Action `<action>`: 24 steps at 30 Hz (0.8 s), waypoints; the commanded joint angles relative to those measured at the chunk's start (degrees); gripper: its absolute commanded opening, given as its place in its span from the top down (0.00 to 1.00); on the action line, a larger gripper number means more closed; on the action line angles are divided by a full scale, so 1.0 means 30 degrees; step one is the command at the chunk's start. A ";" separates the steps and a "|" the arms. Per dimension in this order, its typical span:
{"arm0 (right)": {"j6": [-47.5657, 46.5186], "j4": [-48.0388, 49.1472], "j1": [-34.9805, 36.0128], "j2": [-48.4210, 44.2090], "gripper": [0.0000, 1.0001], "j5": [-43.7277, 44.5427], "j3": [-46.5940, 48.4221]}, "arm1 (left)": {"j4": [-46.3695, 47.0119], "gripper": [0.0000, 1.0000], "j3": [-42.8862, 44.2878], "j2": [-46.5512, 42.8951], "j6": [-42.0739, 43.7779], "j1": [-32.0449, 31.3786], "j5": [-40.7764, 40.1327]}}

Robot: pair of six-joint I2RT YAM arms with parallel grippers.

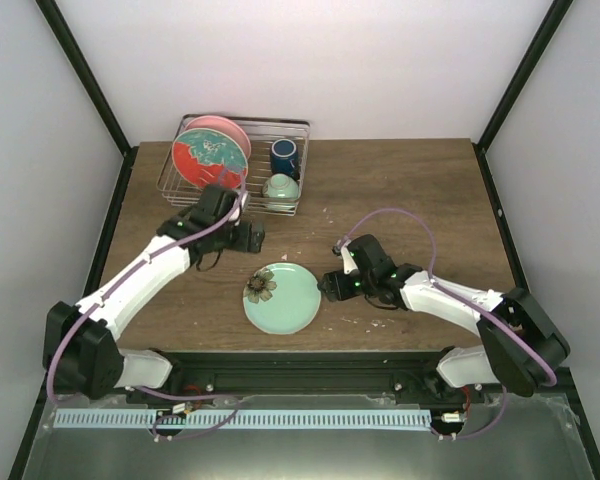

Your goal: Load the mixed dishes into the dish rack

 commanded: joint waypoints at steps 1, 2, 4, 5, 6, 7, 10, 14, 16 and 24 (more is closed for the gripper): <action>0.0454 0.0102 -0.0147 -0.0107 0.30 -0.0920 0.0320 | 0.1226 0.00 -0.3974 -0.1833 -0.3977 0.0043 0.2256; 0.0537 0.0232 -0.0167 -0.0006 0.31 -0.1056 0.0280 | 0.1531 0.01 -0.5122 -0.2237 -0.4305 0.0029 0.2449; 0.0712 0.0453 -0.0144 0.0296 0.32 -0.1318 0.0230 | 0.2158 0.01 -0.6707 -0.3135 -0.5051 0.0011 0.3039; 0.0789 0.0633 -0.0142 0.0432 0.32 -0.1454 0.0192 | 0.2427 0.01 -0.7396 -0.3575 -0.5424 -0.0015 0.3166; 0.0905 0.0815 -0.0141 0.0523 0.33 -0.1569 0.0114 | 0.2673 0.00 -0.8021 -0.4080 -0.5720 -0.0023 0.3303; 0.1011 0.1028 -0.0116 0.0622 0.33 -0.1694 0.0024 | 0.2876 0.00 -0.8597 -0.4492 -0.5955 -0.0023 0.3314; 0.1249 0.1602 -0.0108 0.0888 0.33 -0.2186 -0.0217 | 0.3037 0.00 -0.9855 -0.5660 -0.6519 -0.0023 0.3258; 0.1378 0.2062 -0.0004 0.1414 0.33 -0.2460 -0.0357 | 0.4044 0.00 -1.1395 -0.6697 -0.7229 -0.0022 0.4280; 0.1430 0.2418 0.0034 0.1859 0.34 -0.2666 -0.0384 | 0.4908 0.00 -1.2077 -0.7006 -0.7668 -0.0008 0.4685; 0.1931 0.3566 0.0431 0.3778 0.40 -0.3051 -0.0459 | 0.5135 0.00 -1.2968 -0.7493 -0.7827 -0.0022 0.4959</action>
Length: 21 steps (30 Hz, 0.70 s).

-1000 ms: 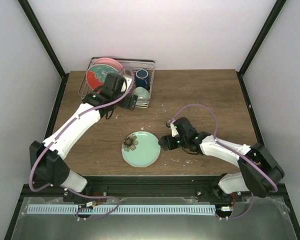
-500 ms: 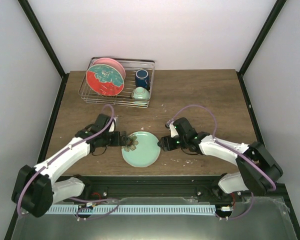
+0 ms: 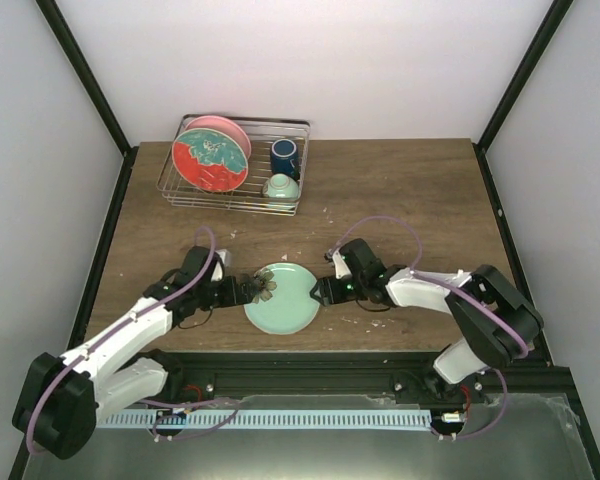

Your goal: Load the mixed dishes into the dish rack

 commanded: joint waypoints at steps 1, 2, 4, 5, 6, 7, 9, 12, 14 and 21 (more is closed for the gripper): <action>0.0455 0.1089 0.0334 0.0898 0.41 -0.0437 -0.0214 | 0.0899 0.00 -0.0380 -0.0656 -0.0362 -0.0023 0.0453; 0.0527 0.1245 0.0433 0.1114 0.42 -0.0475 -0.0163 | 0.0854 0.00 -0.0494 -0.0771 -0.0384 -0.0013 0.0430; 0.0601 0.1428 0.0691 0.1584 0.45 -0.0464 0.0020 | 0.0819 0.00 -0.0644 -0.0995 -0.0389 -0.0009 0.0376; 0.0666 0.1489 0.0803 0.1837 0.46 -0.0456 0.0097 | 0.0789 0.00 -0.0734 -0.1128 -0.0376 -0.0015 0.0369; 0.0685 0.1580 0.0927 0.2056 0.48 -0.0441 0.0194 | 0.0741 0.00 -0.0826 -0.1269 -0.0389 -0.0009 0.0347; 0.0738 0.1658 0.1023 0.2321 0.50 -0.0443 0.0284 | 0.0710 0.00 -0.0918 -0.1400 -0.0391 -0.0015 0.0322; 0.0880 0.1979 0.1195 0.2771 0.56 -0.0470 0.0379 | 0.0618 0.00 -0.1126 -0.1696 -0.0417 -0.0016 0.0176; 0.1189 0.2493 0.1229 0.3270 0.70 -0.0531 0.0304 | 0.0501 0.00 -0.1410 -0.2131 -0.0448 0.0021 -0.0020; 0.1428 0.2803 0.1232 0.3319 0.79 -0.0476 0.0150 | 0.0388 0.00 -0.1548 -0.2346 -0.0450 0.0013 -0.0092; 0.2000 0.3464 0.1189 0.2718 0.91 -0.0366 -0.0381 | 0.0326 0.00 -0.1569 -0.2524 -0.0493 0.0014 0.0066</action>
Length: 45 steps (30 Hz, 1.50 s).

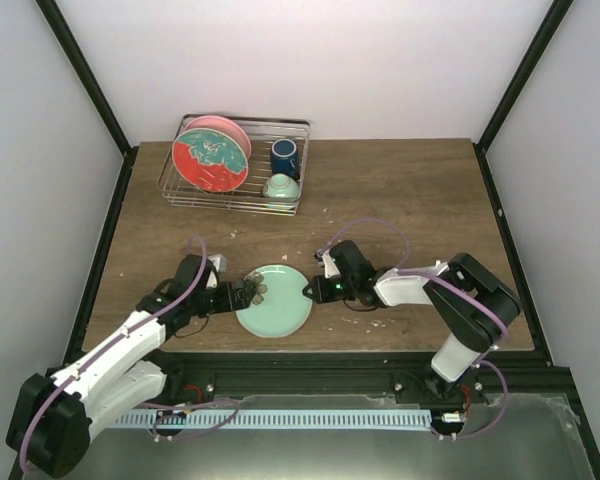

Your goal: Load the mixed dishes into the dish rack

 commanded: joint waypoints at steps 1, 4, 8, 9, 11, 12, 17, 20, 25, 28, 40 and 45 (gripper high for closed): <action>0.0028 -0.0265 0.0066 -0.0145 0.92 0.0052 -0.0783 | -0.0007 0.00 -0.0056 -0.0163 -0.0157 0.0013 0.0089; 0.0576 0.0952 -0.0746 -0.0477 0.95 -0.1376 -0.1535 | -0.0271 0.00 0.0328 -0.0232 -0.0081 0.0043 0.0100; 0.0965 0.2497 -0.2228 -0.1017 0.98 -0.3324 -0.2604 | -0.0699 0.00 0.0737 -0.0383 0.0081 0.0020 -0.0102; 0.0954 0.2794 -0.2478 -0.1197 0.98 -0.3656 -0.2756 | -0.0708 0.00 0.0768 -0.0366 0.0095 0.0036 -0.0107; 0.1079 0.3589 -0.2930 -0.1476 0.99 -0.4780 -0.3044 | -0.0621 0.00 0.0805 -0.0304 0.0083 0.0032 -0.0080; 0.1353 0.4128 -0.3078 -0.1578 0.99 -0.5423 -0.3181 | -0.0549 0.00 0.0791 -0.0236 0.0074 0.0005 -0.0031; 0.2220 0.6110 -0.3326 -0.1698 0.99 -0.7606 -0.3337 | 0.0047 0.00 0.0639 0.0192 0.0174 0.0015 0.0316; 0.2771 0.7173 -0.3485 -0.1712 0.99 -0.8679 -0.3430 | 0.0342 0.00 0.0499 0.0326 0.0185 0.0032 0.0481; 0.3434 0.8270 -0.3931 -0.2047 0.99 -0.9734 -0.3520 | 0.0897 0.00 0.0348 0.0404 0.0138 0.0015 0.0874; 0.3696 0.8493 -0.4313 -0.2393 0.99 -1.0124 -0.3600 | 0.1234 0.00 0.0248 0.0494 0.0102 0.0013 0.1188; 0.4328 0.9478 -0.4552 -0.2285 0.99 -1.1019 -0.3134 | 0.4647 0.00 -0.0794 0.1007 -0.0361 -0.0245 0.4650; 0.4712 1.0325 -0.4552 -0.1953 0.99 -1.1410 -0.3223 | 0.4997 0.12 -0.0768 0.0923 -0.0309 -0.0591 0.4965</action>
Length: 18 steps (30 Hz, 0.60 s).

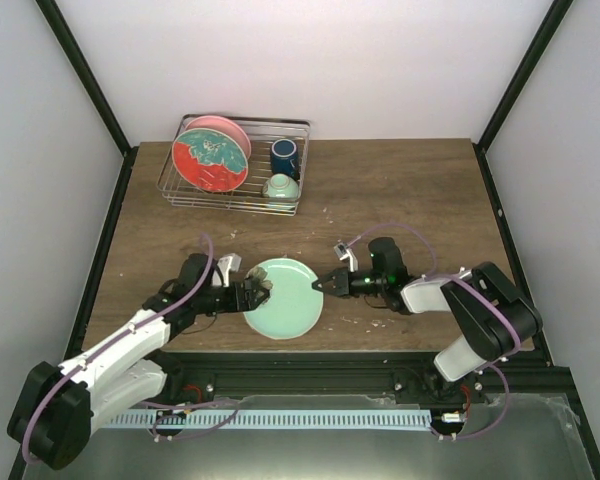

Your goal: Load the mixed dishes into the dish rack

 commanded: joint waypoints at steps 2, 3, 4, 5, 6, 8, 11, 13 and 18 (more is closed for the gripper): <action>0.0904 0.3015 -0.0166 0.0102 0.99 -0.2072 0.0642 | 0.1381 0.23 -0.0061 -0.0063 -0.0058 -0.0276 0.1080; 0.0957 0.3207 -0.0153 0.0189 0.99 -0.2207 0.0639 | 0.1462 0.28 -0.0068 -0.0056 -0.0090 -0.0311 0.1138; 0.0985 0.3364 -0.0151 0.0277 0.99 -0.2311 0.0635 | 0.1590 0.35 -0.0091 -0.0015 -0.0141 -0.0372 0.1233; 0.0992 0.3453 -0.0158 0.0365 0.99 -0.2363 0.0638 | 0.1730 0.40 -0.0105 0.0016 -0.0214 -0.0404 0.1351; 0.0982 0.3489 -0.0152 0.0434 0.99 -0.2364 0.0642 | 0.1865 0.45 -0.0125 0.0045 -0.0285 -0.0433 0.1465; 0.1006 0.3630 -0.0151 0.0571 0.99 -0.2422 0.0605 | 0.2101 0.53 -0.0140 0.0158 -0.0367 -0.0446 0.1655; 0.0862 0.3631 -0.0166 0.0755 0.99 -0.2489 0.0590 | 0.2266 0.61 -0.0109 0.0251 -0.0422 -0.0494 0.1850; 0.0685 0.3438 -0.0151 0.0825 0.96 -0.2437 0.0572 | 0.2281 0.67 -0.0048 0.0242 -0.0457 -0.0504 0.1943; 0.0226 0.3057 -0.0151 0.0689 0.86 -0.2290 0.0380 | 0.2161 0.86 0.0117 -0.0056 -0.0436 -0.0492 0.2153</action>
